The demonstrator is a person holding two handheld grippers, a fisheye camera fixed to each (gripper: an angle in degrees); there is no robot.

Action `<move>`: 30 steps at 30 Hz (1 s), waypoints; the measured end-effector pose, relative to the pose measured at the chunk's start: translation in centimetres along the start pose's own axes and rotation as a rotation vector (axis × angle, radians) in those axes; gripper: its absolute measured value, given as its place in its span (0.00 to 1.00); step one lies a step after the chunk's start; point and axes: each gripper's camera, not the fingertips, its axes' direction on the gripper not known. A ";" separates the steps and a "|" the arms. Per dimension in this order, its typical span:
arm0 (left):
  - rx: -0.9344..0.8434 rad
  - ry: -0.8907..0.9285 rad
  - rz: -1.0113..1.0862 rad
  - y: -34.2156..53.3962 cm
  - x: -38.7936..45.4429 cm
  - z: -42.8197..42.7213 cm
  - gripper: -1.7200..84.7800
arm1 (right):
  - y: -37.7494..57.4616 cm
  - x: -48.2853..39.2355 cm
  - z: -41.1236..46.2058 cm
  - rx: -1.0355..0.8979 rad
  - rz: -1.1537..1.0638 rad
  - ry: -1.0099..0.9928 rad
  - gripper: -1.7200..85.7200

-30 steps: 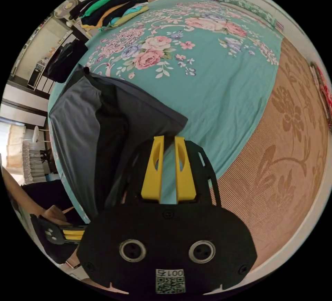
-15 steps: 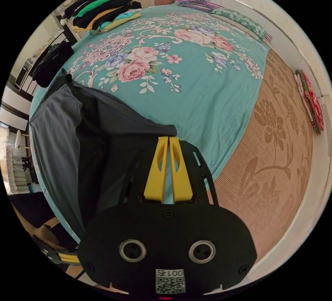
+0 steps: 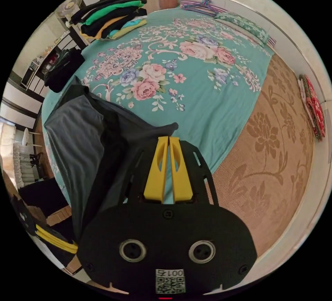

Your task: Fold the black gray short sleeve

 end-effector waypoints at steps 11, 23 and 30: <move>0.146 -0.208 -0.298 21.3 -4.6 -35.5 0.01 | -16.4 -24.4 -0.5 0.326 -0.219 -0.252 0.02; 0.161 -0.057 -0.765 43.0 -13.9 -47.5 0.01 | -27.0 -51.8 26.0 0.055 -0.350 -0.222 0.03; 0.239 0.093 -0.863 47.0 -13.1 -53.5 0.01 | -28.1 -54.7 31.7 -0.088 -0.373 -0.293 0.04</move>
